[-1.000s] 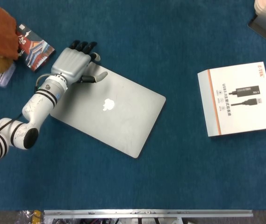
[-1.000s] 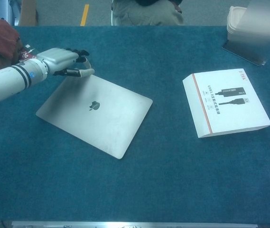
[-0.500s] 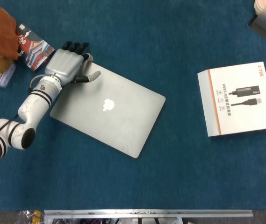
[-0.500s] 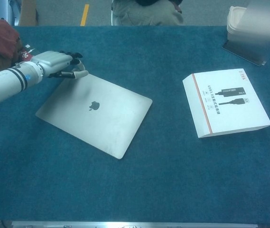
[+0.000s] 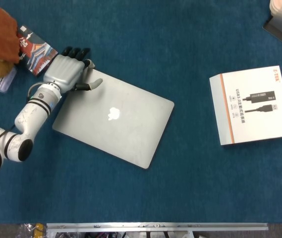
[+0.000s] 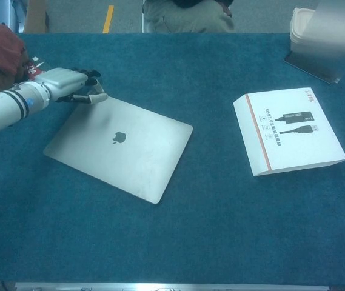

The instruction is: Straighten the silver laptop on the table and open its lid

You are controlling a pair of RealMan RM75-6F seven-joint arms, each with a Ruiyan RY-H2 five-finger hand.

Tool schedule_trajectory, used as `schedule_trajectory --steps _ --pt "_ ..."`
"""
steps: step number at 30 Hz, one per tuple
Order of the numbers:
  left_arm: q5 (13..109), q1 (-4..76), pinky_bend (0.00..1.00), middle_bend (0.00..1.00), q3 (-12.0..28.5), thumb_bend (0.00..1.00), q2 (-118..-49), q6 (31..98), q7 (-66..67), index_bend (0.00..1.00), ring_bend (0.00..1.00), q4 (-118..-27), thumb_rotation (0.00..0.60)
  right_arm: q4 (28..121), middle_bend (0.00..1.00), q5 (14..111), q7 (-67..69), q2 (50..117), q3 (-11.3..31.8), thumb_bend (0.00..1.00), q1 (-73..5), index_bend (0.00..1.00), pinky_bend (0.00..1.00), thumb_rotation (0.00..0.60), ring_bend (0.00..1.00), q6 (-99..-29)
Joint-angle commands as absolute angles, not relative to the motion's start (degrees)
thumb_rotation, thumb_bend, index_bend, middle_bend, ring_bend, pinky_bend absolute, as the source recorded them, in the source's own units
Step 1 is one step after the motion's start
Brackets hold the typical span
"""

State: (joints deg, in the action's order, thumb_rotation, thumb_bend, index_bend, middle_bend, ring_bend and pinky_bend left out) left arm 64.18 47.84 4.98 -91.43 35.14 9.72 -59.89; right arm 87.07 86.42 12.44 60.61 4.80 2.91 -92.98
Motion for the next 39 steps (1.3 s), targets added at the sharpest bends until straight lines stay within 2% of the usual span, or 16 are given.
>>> schedule_trajectory --steps 1,13,30,36,39 --pt "64.06 47.41 0.00 0.00 4.65 0.21 -90.87 35.50 10.13 0.27 0.00 -60.63 0.000 87.10 0.17 86.46 12.49 60.57 4.83 0.25 2.89 0.02 0.07 0.600 0.09 -93.01" --pt "63.77 44.80 0.00 0.00 2.82 0.20 -87.96 37.71 11.83 0.27 0.00 -64.85 0.000 87.40 0.17 87.06 12.54 60.76 4.66 0.25 2.90 0.02 0.07 0.600 0.09 -93.26" --pt "64.96 39.74 0.00 0.00 1.14 0.20 -81.24 44.34 12.66 0.27 0.00 -74.71 0.000 88.00 0.17 88.37 13.20 61.14 4.50 0.25 2.61 0.02 0.07 0.600 0.09 -93.75" --pt "67.09 37.03 0.00 0.00 0.90 0.20 -76.49 49.37 11.88 0.25 0.00 -81.95 0.000 87.82 0.17 88.63 13.67 61.27 4.61 0.25 2.35 0.02 0.07 0.600 0.09 -93.78" --pt "69.39 35.20 0.00 0.00 -0.10 0.20 -73.76 52.41 11.86 0.20 0.00 -85.85 0.005 87.45 0.17 88.53 13.93 61.52 4.61 0.25 2.10 0.02 0.07 0.600 0.09 -93.35"
